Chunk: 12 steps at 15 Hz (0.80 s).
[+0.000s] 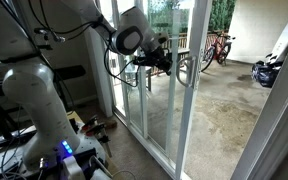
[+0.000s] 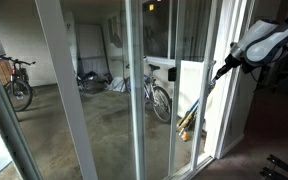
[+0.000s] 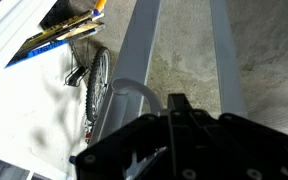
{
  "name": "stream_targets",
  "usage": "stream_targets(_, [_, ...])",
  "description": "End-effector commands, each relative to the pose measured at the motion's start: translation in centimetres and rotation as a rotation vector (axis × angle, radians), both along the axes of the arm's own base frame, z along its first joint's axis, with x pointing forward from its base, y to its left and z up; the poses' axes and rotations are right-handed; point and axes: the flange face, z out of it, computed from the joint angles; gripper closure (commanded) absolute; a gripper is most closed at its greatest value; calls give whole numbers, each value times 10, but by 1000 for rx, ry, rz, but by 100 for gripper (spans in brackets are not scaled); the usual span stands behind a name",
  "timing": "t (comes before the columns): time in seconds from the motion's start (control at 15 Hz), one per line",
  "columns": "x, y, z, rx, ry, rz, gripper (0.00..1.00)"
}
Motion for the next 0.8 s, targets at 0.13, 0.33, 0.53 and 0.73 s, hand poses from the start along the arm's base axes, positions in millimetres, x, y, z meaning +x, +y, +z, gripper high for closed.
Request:
stream_targets(0.13, [7,7,2,-33,-9,-27,99])
stream_targets(0.33, [16,16,7,-33,-6,-41,98])
stream_targets(0.53, [23,23,12,-34,-23,-52,99])
stream_targets(0.73, [31,22,17,-42,-35,-70,98])
